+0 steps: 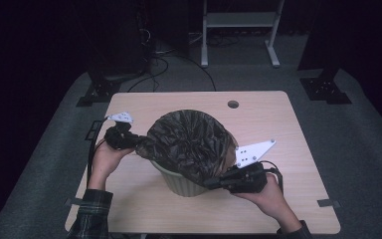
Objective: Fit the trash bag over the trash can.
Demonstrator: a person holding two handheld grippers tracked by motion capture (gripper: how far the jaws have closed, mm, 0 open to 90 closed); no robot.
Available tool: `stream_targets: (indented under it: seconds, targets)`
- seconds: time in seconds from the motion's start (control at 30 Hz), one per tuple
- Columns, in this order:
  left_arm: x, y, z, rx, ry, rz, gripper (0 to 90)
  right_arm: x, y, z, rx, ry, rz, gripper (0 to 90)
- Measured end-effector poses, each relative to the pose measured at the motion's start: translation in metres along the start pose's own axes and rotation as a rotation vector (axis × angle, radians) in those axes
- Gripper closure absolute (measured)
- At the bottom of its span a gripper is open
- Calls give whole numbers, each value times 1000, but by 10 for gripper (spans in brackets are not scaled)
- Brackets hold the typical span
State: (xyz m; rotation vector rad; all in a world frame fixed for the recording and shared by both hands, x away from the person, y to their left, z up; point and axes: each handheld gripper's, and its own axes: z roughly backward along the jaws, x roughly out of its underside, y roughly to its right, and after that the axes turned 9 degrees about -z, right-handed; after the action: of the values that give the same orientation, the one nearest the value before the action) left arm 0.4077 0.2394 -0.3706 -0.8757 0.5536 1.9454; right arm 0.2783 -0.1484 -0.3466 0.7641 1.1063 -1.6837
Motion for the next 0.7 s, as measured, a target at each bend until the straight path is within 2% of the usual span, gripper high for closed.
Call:
stream_targets:
  seconds: [0.07,0.23,0.3,0.37,0.7]
  targets:
    - [0,-1,0,-1,-2,3,899,5,0,-3,7,-15,-3,900]
    - [3,-2,-6,0,-19,10,899,25,9,-16,0,-60,-46,900]
    - [4,-2,-9,-4,-34,8,899,32,13,-20,18,-86,-61,900]
    - [5,-2,-12,-1,-35,11,899,39,18,-23,15,-89,-85,900]
    - [16,-8,-35,-7,-107,28,899,69,44,-27,117,-159,-145,900]
